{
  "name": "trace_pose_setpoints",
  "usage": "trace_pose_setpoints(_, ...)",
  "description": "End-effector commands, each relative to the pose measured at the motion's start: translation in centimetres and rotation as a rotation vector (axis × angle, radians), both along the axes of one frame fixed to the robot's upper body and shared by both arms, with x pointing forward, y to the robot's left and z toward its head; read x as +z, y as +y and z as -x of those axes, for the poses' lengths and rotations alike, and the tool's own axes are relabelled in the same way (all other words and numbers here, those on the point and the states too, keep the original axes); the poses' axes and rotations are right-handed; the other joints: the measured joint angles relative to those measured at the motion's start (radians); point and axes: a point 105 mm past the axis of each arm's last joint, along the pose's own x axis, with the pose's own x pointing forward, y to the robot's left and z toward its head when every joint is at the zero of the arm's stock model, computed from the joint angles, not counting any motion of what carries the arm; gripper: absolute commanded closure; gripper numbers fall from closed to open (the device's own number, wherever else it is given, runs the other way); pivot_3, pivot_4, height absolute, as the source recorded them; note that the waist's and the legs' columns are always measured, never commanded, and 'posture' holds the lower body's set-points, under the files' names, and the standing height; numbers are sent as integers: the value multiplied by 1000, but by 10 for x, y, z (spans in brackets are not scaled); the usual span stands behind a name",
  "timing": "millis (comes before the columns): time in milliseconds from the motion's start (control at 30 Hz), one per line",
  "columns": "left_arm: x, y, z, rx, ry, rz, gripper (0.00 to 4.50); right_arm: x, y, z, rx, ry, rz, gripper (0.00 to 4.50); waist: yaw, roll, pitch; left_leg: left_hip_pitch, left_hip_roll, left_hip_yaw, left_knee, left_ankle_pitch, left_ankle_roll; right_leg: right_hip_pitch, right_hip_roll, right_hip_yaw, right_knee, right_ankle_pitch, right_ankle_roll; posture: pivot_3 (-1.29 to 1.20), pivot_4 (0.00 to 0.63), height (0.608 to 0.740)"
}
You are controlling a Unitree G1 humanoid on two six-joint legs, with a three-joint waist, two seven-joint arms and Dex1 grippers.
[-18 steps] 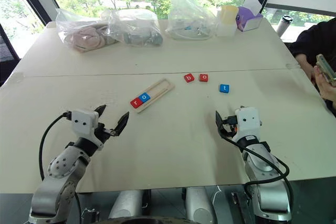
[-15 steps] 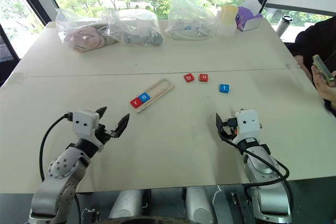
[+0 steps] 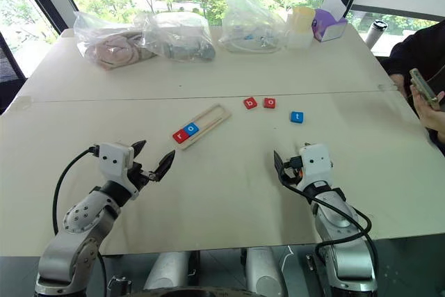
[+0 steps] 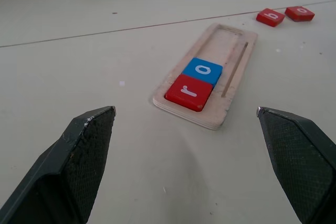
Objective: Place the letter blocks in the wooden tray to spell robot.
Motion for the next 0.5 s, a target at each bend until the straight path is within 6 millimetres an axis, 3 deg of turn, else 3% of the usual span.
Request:
trace_pose_setpoints(33, 14, -3, 0, -30, -45, -11, 41, 6, 0, -3, 4, -38, 12, 0, 0, 0, 0, 0, 0, 0, 0, 0, 0, 0, 0, 0, 0, 0, 0, 0, 150, 740)
trace_pose_setpoints(333, 17, 2, -9, -84, -55, -44, 41, 12, 15, -8, 53, -71, 14, 0, -1, 0, 0, 0, 0, 0, 0, 0, 0, 0, 0, 0, 1, 0, 0, 0, 150, 740)
trace_pose_setpoints(500, 26, 10, -30, -151, -66, -46, 41, 24, 14, -16, 48, -119, 12, 0, 2, 0, 0, 1, 0, 0, 0, 0, 0, 0, 1, 0, 2, 0, 0, 0, 150, 740)
